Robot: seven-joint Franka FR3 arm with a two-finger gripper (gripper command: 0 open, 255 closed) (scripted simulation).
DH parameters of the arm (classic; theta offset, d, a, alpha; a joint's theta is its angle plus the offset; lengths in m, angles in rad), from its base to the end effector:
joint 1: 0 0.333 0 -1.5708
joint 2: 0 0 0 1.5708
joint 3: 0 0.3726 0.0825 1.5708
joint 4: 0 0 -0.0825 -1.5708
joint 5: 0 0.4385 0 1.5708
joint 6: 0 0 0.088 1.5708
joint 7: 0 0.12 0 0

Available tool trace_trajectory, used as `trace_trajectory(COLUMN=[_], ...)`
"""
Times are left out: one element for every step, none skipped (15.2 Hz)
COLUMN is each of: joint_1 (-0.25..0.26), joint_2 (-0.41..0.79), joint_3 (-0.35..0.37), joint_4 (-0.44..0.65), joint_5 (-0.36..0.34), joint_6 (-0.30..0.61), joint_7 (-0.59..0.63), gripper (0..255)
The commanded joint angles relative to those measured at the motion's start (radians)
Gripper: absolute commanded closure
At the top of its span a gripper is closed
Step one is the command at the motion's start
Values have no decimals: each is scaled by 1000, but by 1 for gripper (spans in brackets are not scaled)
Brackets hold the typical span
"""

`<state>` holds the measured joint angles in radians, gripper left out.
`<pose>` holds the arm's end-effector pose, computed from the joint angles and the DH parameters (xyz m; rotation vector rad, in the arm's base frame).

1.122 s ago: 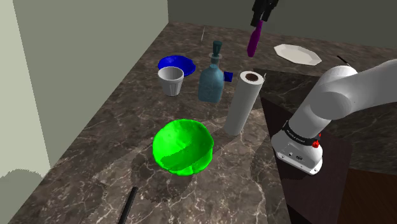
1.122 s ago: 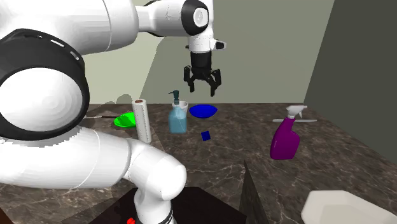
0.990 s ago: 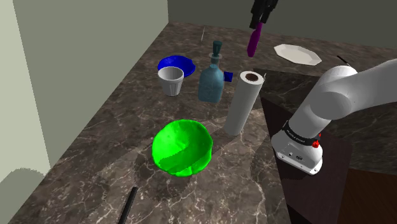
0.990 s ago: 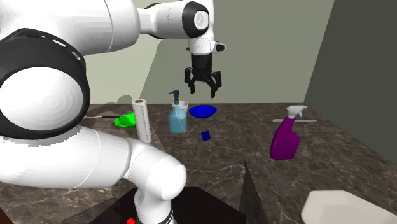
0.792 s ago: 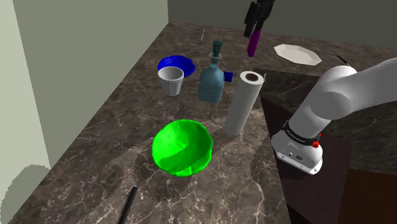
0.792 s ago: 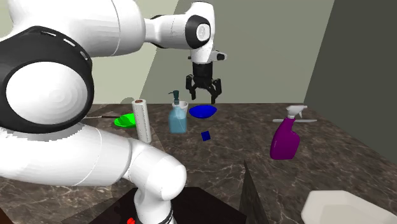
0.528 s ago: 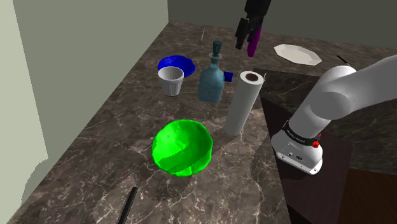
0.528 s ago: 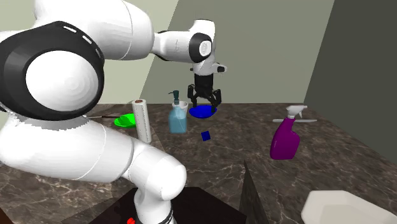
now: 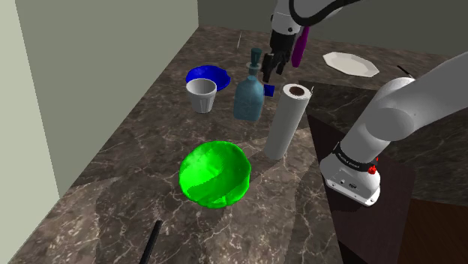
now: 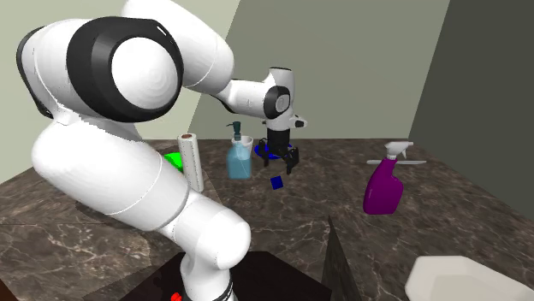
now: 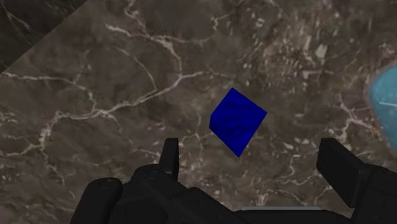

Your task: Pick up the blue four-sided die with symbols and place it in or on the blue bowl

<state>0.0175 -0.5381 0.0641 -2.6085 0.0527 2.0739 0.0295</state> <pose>0.3913 0.0352 0.4374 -3.1280 -0.0278 -0.0036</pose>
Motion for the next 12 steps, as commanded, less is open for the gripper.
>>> trace_trajectory(joint_1=[-2, -1, -1, -1, -1, -1, -1, 0, 0, 0, 0, 0], joint_2=[47, 54, 61, 68, 76, 84, 93, 107, 106, 107, 107, 107], joint_3=[2, 3, 4, 4, 5, 6, 6, 7, 7, 7, 7, 7], joint_4=[-14, -23, -31, -40, -48, -56, -64, -76, -76, -76, -76, -76], joint_5=[2, 2, 3, 3, 4, 4, 4, 5, 5, 5, 5, 5], joint_6=[56, 72, 88, 104, 120, 136, 152, 178, 178, 178, 178, 178], joint_7=[4, 4, 4, 4, 4, 4, 4, 4, 4, 4, 4, 4], gripper=[0, 0, 0, 0, 0, 0, 0, 0, 0, 0, 0, 0])
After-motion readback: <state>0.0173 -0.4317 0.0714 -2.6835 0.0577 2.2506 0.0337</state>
